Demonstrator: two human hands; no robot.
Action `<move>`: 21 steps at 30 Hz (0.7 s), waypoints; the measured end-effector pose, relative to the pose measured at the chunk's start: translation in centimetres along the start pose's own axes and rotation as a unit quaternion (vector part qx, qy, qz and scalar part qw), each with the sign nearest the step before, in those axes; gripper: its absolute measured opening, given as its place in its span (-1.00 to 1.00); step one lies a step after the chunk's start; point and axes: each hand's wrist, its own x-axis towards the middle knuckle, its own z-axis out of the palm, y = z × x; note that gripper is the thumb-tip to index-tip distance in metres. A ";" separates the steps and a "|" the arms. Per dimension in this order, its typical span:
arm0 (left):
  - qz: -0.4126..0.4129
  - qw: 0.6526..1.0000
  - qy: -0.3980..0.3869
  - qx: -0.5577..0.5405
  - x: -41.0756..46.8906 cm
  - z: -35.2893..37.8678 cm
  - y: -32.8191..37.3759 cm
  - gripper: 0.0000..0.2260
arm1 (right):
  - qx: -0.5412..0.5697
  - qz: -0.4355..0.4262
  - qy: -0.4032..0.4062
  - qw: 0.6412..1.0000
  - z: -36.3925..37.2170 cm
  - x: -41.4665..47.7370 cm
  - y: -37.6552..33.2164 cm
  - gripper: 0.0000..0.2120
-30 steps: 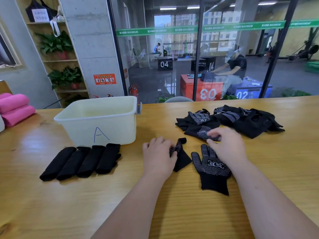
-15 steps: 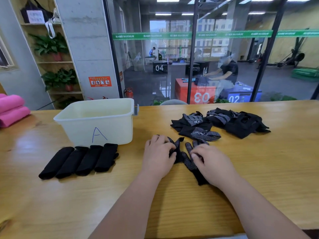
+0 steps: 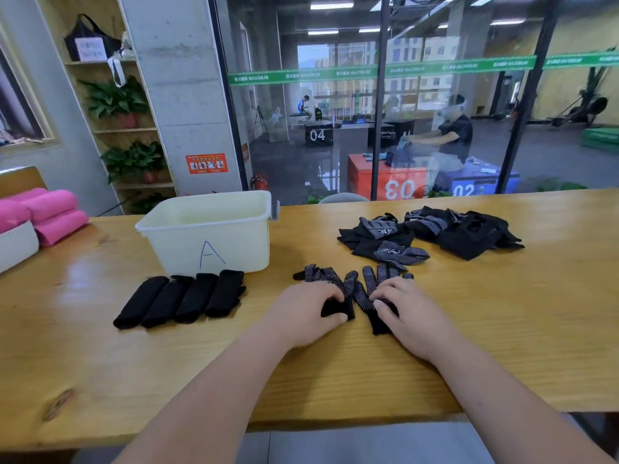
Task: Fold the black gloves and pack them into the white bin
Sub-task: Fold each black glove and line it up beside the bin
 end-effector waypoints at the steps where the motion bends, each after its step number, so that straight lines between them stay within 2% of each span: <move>1: -0.008 0.999 -0.017 -0.041 -0.9 -0.2 -0.5 -0.69 | -0.005 -0.002 0.001 1.000 0.0 0.0 -0.1 -0.67; 4: -0.019 0.991 -0.026 -0.130 -2.7 -0.3 -1.6 -0.82 | 0.004 -0.010 0.001 1.000 -0.2 -0.1 -0.3 -0.64; 6: -0.005 0.994 -0.003 -0.110 -3.3 -0.3 -1.9 -0.88 | 0.021 -0.015 -0.003 1.000 -0.4 -0.2 -0.5 -0.65; 9: 0.011 0.997 0.039 -0.065 -3.6 -1.4 -1.3 -0.86 | 0.053 -0.022 0.012 0.998 -0.6 -0.4 -0.5 -0.64; 14: -0.029 0.988 0.113 -0.103 -1.9 -7.9 0.1 -0.80 | 0.100 -0.004 0.033 0.994 -0.6 -0.3 -0.2 -0.64; 18: -0.040 0.983 0.139 -0.114 0.0 -13.0 0.7 -0.82 | 0.107 0.006 0.038 0.994 -0.7 -0.3 -0.1 -0.64; 21: -0.056 0.986 0.127 -0.088 1.6 -14.3 0.3 -0.81 | 0.100 0.009 0.031 0.994 -0.5 -0.1 0.1 -0.64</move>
